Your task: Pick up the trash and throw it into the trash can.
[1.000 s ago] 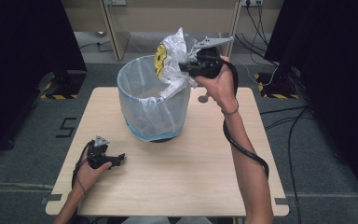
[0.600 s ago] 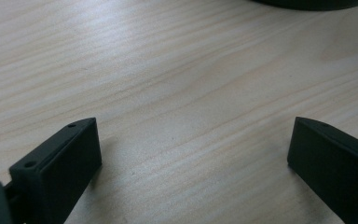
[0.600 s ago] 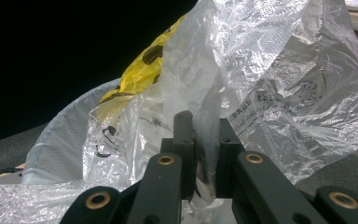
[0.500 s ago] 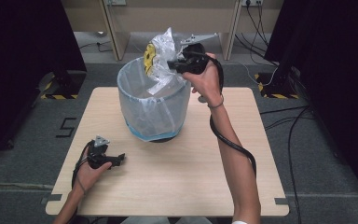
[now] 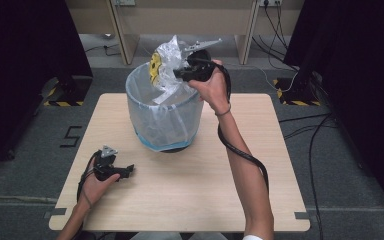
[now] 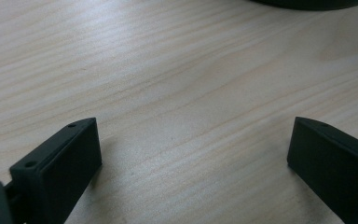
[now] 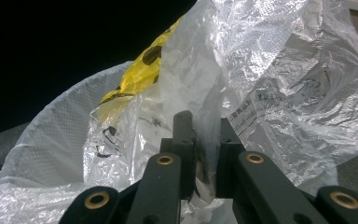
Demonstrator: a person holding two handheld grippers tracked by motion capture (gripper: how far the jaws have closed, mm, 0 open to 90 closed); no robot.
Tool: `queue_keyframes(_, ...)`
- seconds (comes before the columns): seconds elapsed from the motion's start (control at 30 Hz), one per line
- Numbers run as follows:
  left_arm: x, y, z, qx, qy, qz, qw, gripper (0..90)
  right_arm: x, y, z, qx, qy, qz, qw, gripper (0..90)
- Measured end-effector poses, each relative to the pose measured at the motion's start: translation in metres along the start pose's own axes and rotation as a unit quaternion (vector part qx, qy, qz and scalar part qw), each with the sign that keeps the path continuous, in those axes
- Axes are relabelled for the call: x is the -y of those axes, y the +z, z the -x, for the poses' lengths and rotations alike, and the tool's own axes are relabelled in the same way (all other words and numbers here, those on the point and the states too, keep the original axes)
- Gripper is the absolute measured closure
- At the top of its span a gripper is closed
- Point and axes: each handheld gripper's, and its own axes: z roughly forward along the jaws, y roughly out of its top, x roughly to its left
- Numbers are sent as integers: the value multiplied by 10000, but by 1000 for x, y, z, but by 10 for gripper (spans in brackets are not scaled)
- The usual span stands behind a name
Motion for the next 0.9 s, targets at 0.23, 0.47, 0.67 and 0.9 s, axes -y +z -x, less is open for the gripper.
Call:
queue_keyframes(0.23,0,0,0,0,1,0,10000,19,3,14,-9,-97,-83,-172,9998,833)
queue_keyframes(0.47,0,0,0,5,6,-1,10000,19,7,22,-12,-90,-106,-280,9995,824)
queue_keyframes(0.67,0,0,0,5,6,1,10000,20,10,26,-13,-99,-118,-351,9993,810)
queue_keyframes(0.9,0,0,0,5,8,0,10000,20,11,27,-12,-54,14,-392,9992,648)
